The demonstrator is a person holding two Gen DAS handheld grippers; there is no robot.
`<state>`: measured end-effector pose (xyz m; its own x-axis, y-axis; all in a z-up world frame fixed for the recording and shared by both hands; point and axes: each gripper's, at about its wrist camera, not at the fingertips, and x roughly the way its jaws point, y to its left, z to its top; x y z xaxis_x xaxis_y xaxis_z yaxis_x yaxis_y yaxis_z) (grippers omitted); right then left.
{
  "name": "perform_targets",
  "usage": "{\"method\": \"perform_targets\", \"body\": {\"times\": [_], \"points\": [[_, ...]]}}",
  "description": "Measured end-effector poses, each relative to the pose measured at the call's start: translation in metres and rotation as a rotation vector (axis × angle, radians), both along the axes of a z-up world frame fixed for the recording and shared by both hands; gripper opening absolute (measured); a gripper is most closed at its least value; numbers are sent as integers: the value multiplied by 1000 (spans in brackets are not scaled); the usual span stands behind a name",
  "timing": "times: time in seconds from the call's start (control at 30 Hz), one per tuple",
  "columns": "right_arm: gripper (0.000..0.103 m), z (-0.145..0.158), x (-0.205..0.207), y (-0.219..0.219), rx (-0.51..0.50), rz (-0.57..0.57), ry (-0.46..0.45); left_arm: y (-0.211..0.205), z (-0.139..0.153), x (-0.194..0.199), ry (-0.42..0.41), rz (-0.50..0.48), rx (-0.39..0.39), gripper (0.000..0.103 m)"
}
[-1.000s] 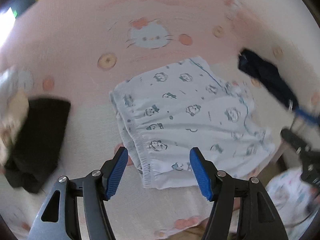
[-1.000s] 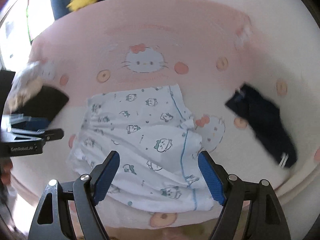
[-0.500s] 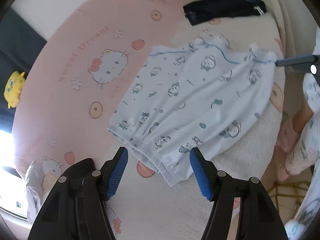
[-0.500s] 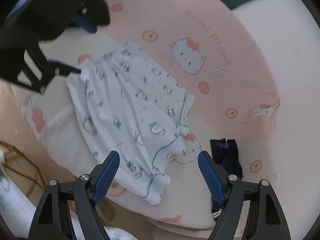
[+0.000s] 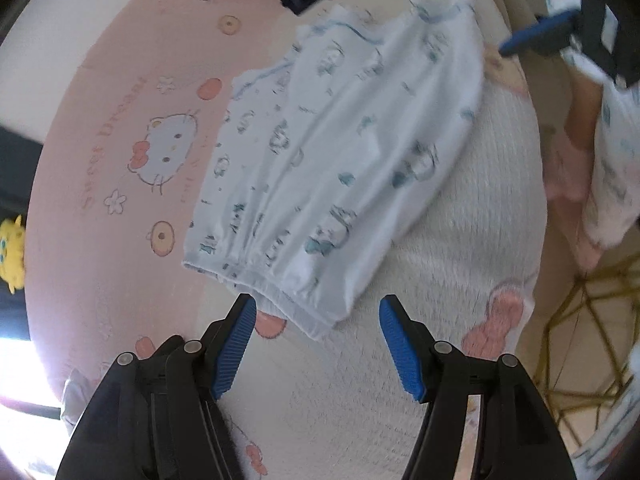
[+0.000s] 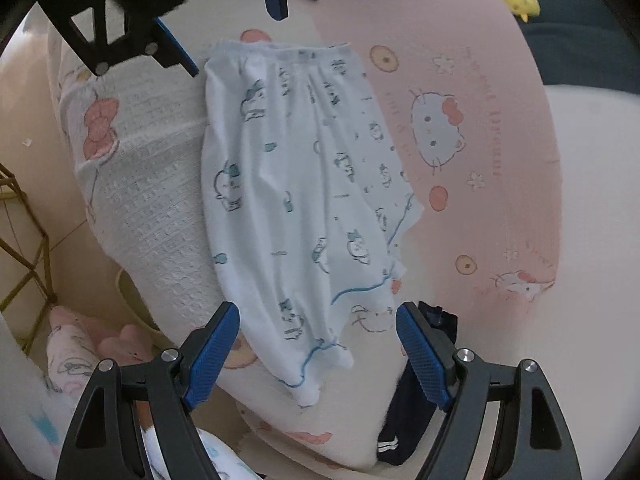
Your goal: Fold clothes
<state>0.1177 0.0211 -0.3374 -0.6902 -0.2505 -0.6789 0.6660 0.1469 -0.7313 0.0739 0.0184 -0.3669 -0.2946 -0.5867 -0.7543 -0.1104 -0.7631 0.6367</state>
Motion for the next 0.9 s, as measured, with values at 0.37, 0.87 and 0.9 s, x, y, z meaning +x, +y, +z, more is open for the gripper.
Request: {"method": "perform_targets", "body": {"times": [0.37,0.87,0.9], "points": [[80,-28,-1,17,52,21,-24,24,-5,2,-42,-92,2,62],[80,-66,-21,27,93,87,84,42,-53,-2,-116,-310,-282,62],[80,-68,-24,27,96,95,93,41,-53,-4,-112,-304,-279,62]]}}
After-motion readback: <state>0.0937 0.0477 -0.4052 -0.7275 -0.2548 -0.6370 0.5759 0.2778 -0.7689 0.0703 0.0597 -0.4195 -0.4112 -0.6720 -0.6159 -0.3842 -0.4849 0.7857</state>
